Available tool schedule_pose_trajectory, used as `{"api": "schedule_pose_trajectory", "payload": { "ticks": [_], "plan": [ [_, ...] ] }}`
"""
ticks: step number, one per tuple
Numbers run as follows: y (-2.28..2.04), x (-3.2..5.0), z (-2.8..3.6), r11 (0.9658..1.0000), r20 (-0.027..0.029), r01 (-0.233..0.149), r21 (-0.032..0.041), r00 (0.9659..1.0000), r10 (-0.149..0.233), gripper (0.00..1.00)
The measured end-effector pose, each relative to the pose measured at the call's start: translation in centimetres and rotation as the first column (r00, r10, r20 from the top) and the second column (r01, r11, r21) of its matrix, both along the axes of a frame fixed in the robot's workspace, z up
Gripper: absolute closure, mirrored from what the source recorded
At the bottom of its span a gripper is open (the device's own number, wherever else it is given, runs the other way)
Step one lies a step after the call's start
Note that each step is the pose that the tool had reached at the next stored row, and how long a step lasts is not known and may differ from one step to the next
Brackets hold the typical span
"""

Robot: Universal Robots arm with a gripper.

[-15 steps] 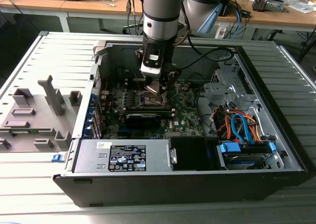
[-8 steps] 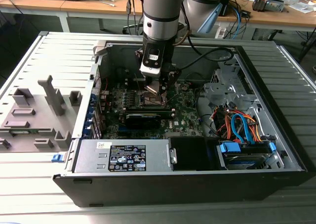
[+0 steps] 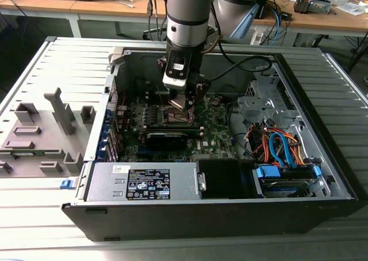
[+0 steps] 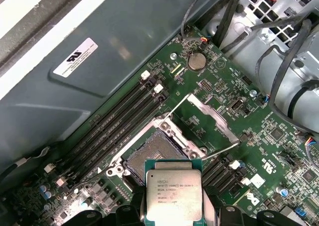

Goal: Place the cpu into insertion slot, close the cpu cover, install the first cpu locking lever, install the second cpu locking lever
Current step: 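Place the cpu into insertion slot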

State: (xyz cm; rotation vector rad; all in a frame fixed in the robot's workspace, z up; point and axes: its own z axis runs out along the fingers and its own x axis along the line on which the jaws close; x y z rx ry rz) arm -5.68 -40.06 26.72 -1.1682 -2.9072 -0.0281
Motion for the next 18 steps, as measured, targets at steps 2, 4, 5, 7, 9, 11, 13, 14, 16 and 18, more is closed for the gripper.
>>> {"api": "schedule_pose_trajectory", "payload": {
  "ticks": [2, 4, 5, 7, 9, 11, 13, 14, 16, 18],
  "plan": [
    [0.00, 0.00, 0.00, 1.0000, 0.0000, 0.003, 0.0000, 1.0000, -0.003, 0.46],
    [0.00, 0.00, -0.01, 1.0000, 0.0000, 0.006, 0.0000, 1.0000, -0.006, 0.46],
    [0.00, 0.00, -0.01, 1.0000, 0.0000, 0.008, 0.0000, 1.0000, -0.008, 0.46],
    [0.00, 0.00, -0.01, 0.9999, 0.0000, 0.013, 0.0000, 0.9999, -0.013, 0.46],
    [0.00, 0.00, -0.02, 0.9999, 0.0000, 0.016, 0.0000, 0.9999, -0.016, 0.46],
    [0.00, 0.00, -0.02, 0.9998, 0.0000, 0.019, 0.0000, 0.9998, -0.019, 0.46],
    [0.00, 0.00, -0.02, 0.9997, 0.0000, 0.024, 0.0001, 0.9997, -0.024, 0.46],
    [0.00, 0.00, -0.03, 0.9997, 0.0001, 0.026, 0.0001, 0.9997, -0.026, 0.46],
    [0.00, 0.00, -0.03, 0.9995, 0.0000, 0.031, 0.0000, 0.9995, -0.031, 0.46],
    [0.00, 0.00, -0.03, 0.9994, 0.0000, 0.035, 0.0000, 0.9994, -0.035, 0.46]
  ]
}}
